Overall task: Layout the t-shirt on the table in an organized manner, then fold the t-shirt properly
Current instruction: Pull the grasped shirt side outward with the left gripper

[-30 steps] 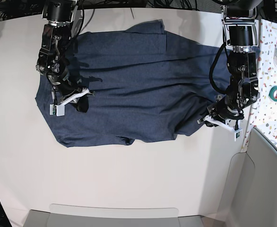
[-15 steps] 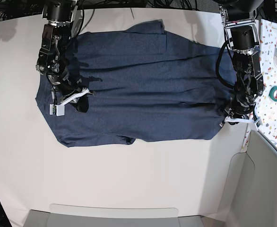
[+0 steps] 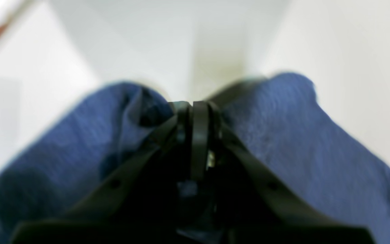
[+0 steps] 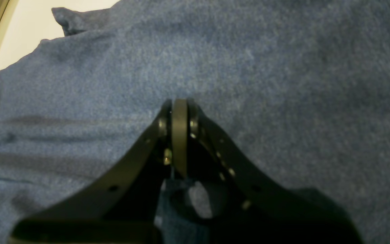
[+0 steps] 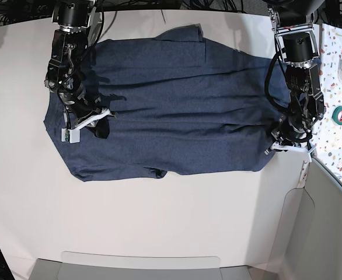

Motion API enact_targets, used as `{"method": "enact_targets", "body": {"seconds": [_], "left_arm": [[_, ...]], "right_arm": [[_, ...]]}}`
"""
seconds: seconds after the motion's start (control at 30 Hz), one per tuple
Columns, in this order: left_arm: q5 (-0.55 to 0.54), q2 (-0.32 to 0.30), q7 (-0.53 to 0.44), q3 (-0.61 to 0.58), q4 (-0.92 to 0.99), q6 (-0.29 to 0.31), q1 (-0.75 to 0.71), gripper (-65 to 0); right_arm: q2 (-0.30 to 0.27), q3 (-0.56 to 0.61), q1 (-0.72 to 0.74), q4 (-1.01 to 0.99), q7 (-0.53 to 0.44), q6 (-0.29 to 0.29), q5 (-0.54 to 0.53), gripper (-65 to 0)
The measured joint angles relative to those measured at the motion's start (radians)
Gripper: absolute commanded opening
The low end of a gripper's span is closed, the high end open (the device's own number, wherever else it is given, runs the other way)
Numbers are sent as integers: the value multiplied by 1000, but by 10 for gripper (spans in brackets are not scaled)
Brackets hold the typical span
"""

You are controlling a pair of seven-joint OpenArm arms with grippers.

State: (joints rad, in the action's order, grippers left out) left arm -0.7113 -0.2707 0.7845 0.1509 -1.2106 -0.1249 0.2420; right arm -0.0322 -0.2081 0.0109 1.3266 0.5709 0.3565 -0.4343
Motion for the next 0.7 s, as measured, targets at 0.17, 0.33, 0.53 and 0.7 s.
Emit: {"method": "enact_targets", "body": {"seconds": [0.17,0.33,0.53,0.7], "left_arm": [[-2,10,78,-4,-218,0,-65,-584],[4,6,76,-48,-361,-3,-136,-564],[0,19,85,-137,-340,4,-207,-564],[4,10,71,-104,-397,-2,-219,-611]], "right_arm": [[0,-1,0,0,1,0,0,-650],[0,-1,3,0,3,0,1,-650],[1,-1,3,-1,3,0,0,-650],[0,-1,3,-1,3,0,0,-650]]}}
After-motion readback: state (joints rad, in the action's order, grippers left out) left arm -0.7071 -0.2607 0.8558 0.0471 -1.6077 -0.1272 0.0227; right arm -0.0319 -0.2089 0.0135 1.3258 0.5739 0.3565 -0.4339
